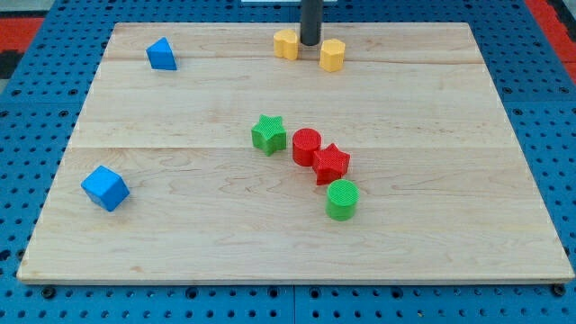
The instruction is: Push yellow hexagon above green star
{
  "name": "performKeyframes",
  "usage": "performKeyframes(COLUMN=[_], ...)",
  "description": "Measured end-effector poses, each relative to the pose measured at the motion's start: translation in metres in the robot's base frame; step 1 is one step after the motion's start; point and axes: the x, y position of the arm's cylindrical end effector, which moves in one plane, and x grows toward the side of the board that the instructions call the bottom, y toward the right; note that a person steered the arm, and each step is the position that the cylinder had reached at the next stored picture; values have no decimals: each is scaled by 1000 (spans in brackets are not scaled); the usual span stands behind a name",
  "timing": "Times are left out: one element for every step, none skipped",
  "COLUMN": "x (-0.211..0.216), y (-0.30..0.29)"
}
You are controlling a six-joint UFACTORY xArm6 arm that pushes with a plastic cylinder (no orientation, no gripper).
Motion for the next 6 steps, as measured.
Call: performKeyframes(x=[40, 67, 68, 69, 34, 16], y=[-23, -34, 11, 78, 92, 1])
